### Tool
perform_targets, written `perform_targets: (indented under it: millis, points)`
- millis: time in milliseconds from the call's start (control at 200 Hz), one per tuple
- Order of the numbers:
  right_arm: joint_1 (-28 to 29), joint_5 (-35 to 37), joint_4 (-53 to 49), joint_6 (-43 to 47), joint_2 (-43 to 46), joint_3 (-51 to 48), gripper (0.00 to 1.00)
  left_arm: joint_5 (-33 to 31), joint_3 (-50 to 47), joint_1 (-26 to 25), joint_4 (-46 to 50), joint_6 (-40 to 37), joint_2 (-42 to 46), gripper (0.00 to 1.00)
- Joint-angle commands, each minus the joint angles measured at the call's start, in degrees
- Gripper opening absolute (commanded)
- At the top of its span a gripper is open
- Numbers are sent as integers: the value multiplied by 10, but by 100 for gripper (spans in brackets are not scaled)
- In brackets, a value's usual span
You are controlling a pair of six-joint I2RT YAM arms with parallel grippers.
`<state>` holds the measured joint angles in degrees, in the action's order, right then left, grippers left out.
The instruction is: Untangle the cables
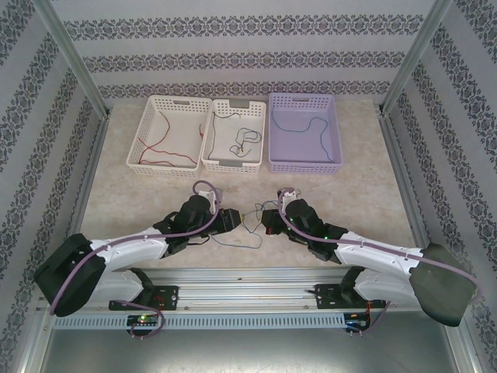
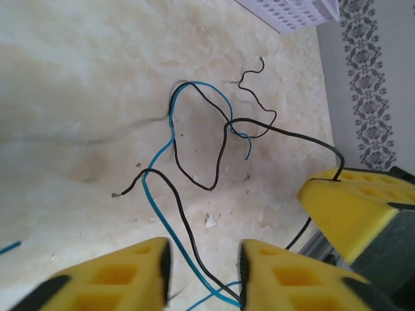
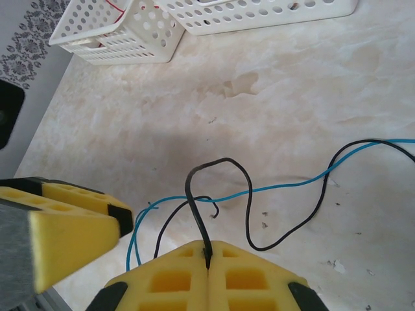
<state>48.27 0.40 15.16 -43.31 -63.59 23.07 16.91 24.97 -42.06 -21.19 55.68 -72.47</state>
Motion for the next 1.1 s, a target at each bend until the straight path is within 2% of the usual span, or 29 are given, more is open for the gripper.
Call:
perform_targets:
  millis: [0, 115, 285, 375, 475, 630, 959, 1099]
  points:
    - [4, -4, 11, 0, 0, -7, 0, 23, 1, -7, -70, 24, -32, 27]
    - [4, -3, 9, 1, 4, -9, 0, 39, 2, -7, -88, 26, -53, 23]
    - [4, 0, 4, 1, 8, -11, 0, 33, 2, -7, -64, 15, -45, 25]
    - [4, 0, 5, 1, 9, -11, 0, 28, 2, -7, -50, 10, -36, 11]
    - [4, 2, 2, 0, 9, -10, 0, 23, 6, -7, -33, 5, -28, 10]
    - [4, 10, -3, -2, 14, -14, 0, 11, 9, -7, 3, -7, -5, 23]
    - [4, 13, -7, -7, 22, -16, 0, -8, 5, -7, 44, -21, 37, 25]
    - [4, 10, -7, -8, 23, -15, 0, 1, 3, -7, 40, -17, 28, 35]
